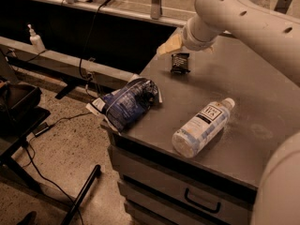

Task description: Move rxbar chocolate near blue plastic bottle

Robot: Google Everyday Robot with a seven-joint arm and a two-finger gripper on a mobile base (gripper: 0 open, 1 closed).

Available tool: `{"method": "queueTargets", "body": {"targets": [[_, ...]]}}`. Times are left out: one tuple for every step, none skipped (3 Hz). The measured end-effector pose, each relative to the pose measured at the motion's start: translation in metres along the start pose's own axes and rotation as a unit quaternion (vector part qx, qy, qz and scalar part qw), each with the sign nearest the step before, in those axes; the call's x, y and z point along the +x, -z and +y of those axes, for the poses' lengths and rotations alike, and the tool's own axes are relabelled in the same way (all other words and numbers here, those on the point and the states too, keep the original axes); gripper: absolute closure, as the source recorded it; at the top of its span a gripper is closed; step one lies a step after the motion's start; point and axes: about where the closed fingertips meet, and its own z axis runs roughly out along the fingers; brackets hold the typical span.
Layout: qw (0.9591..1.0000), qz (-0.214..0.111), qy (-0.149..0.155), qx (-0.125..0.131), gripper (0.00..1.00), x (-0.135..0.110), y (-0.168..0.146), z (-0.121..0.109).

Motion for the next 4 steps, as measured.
{"method": "queueTargets", "body": {"targets": [[0.9995, 0.030, -0.005, 0.006, 0.22, 0.011, -0.024, 0.004], [0.9986, 0.052, -0.003, 0.011, 0.44, 0.021, -0.039, 0.003], [0.9985, 0.053, -0.003, 0.011, 0.69, 0.016, -0.033, 0.003], [0.9985, 0.053, -0.003, 0.011, 0.92, 0.013, -0.029, 0.003]]}}
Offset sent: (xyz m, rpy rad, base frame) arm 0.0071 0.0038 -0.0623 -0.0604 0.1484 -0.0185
